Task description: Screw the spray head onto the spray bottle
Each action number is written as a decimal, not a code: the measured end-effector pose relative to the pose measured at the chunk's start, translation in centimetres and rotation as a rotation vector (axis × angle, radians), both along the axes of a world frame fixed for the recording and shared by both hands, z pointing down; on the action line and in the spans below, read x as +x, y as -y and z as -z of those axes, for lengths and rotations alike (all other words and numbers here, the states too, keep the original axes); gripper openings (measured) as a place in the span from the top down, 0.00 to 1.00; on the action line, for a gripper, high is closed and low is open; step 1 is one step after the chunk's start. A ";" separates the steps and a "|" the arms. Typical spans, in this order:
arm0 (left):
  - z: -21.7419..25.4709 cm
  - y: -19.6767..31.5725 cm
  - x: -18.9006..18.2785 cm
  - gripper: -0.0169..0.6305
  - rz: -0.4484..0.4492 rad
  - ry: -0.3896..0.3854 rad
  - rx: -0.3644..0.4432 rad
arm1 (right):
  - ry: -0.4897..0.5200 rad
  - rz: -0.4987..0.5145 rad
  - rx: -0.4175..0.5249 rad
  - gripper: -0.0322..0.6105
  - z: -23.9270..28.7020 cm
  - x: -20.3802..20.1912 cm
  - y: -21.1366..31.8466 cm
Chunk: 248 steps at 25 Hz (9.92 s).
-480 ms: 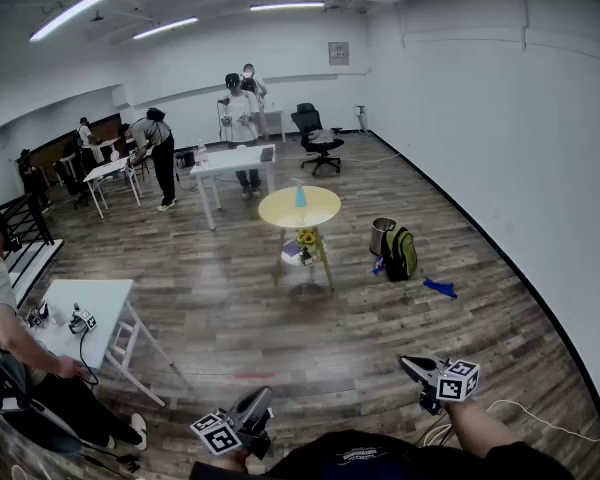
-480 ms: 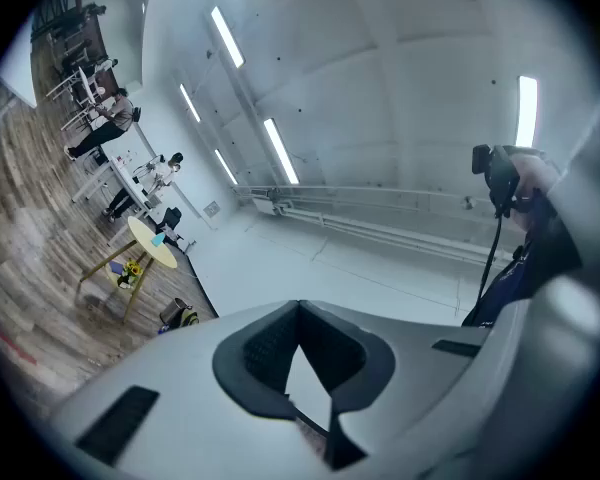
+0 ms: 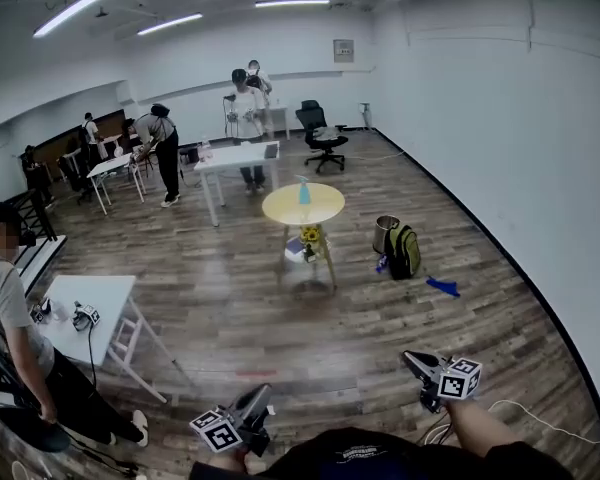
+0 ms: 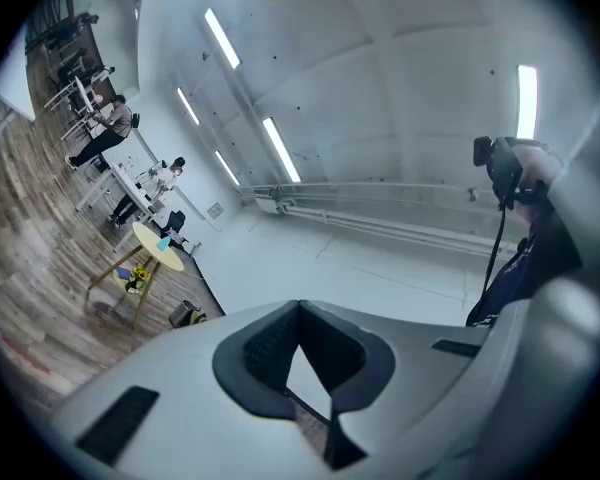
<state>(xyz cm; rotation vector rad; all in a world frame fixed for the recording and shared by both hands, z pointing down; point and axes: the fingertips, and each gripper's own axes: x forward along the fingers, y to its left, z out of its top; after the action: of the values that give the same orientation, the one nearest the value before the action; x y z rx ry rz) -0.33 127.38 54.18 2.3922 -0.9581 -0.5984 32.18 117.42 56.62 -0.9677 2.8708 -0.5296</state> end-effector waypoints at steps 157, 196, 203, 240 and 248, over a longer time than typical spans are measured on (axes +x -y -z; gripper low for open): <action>-3.6 118.4 -23.4 0.95 -0.036 0.302 -0.083 | 0.007 -0.020 -0.050 0.91 -2.6 -26.0 119.7; -2.1 157.3 -20.9 0.95 -0.035 0.280 -0.048 | 0.002 0.027 -0.041 0.86 -2.2 -24.7 159.1; -4.1 163.0 -27.1 0.95 -0.119 0.293 -0.054 | -0.020 0.003 -0.069 0.84 -4.7 -32.2 162.6; -9.4 176.3 -18.5 0.95 -0.047 0.327 -0.172 | -0.329 0.346 -0.073 0.34 -16.3 -31.6 175.8; -13.3 176.3 -23.3 0.95 -0.078 0.321 -0.240 | -0.498 0.395 -0.093 0.13 -25.5 -38.5 175.8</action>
<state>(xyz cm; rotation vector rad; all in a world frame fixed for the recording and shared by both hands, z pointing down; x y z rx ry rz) -23.67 -48.88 67.47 2.3326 -0.9972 -0.0628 -6.36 -58.41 82.14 -0.6029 3.5495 -0.5072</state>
